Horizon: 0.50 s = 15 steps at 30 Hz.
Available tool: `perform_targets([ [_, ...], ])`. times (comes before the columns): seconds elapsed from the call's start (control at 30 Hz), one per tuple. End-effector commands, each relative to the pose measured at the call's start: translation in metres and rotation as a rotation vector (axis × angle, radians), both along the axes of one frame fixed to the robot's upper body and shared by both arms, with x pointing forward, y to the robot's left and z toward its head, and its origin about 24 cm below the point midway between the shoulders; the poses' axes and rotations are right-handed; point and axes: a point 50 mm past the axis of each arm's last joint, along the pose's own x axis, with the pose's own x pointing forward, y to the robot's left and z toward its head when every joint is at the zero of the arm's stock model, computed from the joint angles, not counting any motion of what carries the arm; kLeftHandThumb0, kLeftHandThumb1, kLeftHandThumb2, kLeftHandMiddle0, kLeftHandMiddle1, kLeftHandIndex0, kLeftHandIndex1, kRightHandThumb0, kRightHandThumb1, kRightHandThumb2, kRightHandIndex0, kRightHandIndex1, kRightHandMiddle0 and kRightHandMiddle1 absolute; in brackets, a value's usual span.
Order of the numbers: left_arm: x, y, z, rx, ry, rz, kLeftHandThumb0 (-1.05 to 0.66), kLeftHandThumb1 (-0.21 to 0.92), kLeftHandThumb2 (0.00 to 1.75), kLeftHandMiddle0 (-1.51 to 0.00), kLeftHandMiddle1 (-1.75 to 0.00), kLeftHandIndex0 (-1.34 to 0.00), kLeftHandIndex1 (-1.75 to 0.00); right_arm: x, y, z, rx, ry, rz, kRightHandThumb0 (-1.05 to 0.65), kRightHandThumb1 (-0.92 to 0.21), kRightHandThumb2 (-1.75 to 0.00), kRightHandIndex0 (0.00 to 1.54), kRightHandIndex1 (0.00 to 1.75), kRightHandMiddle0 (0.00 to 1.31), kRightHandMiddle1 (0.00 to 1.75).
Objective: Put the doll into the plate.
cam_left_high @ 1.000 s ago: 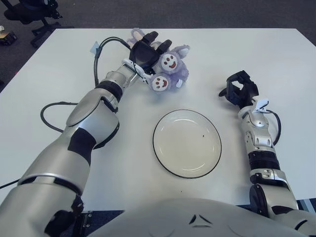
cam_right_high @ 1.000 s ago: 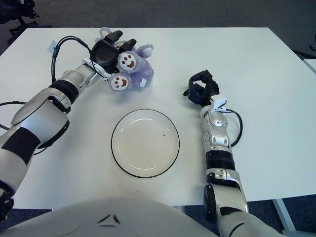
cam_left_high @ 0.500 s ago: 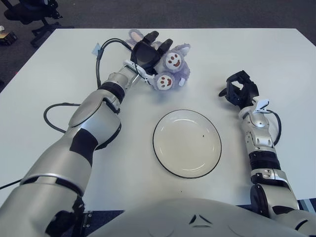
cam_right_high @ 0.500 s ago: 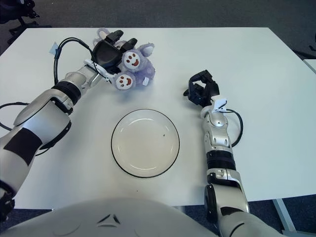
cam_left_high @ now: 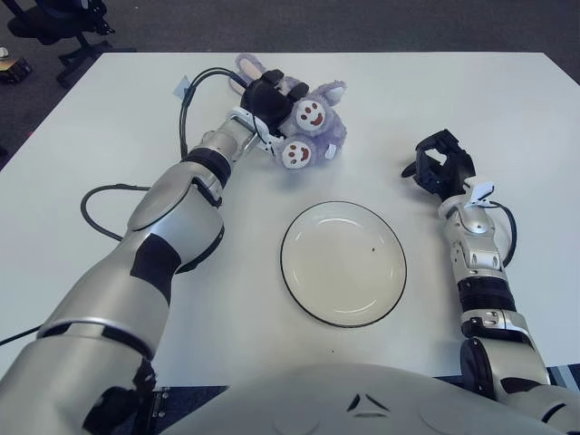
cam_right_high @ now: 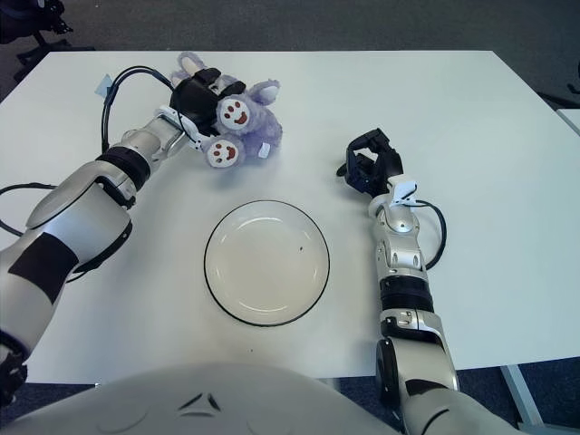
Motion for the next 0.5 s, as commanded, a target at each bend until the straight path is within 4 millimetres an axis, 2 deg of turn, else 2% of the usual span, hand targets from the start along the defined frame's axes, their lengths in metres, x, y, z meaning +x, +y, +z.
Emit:
perform_targets([
  [0.0,-0.0009,0.0046,-0.0105,0.106,0.078,0.025,-0.63,0.86,0.0,-0.41,0.0,-0.25,0.0,-0.0052,-0.0001,-0.0165,-0.008,0.086,0.008,-0.39,-0.65,-0.87,0.83,1.75,0.37,1.75],
  [0.2,0.0018,0.0015,-0.0064,0.218,0.178,0.061,-0.69,0.88,0.01,-0.41,0.0,-0.23,0.0,-0.0057,0.0015,-0.0164,-0.017,0.086,0.018,-0.39,-0.66,-0.87,0.83,1.75,0.37,1.75],
  [0.47,0.0028,0.0006,-0.0042,0.281,0.213,0.077,-0.74,0.9,0.01,-0.47,-0.02,-0.22,0.0,-0.0059,0.0041,-0.0154,-0.026,0.074,0.043,-0.39,-0.66,-0.87,0.82,1.75,0.36,1.75],
])
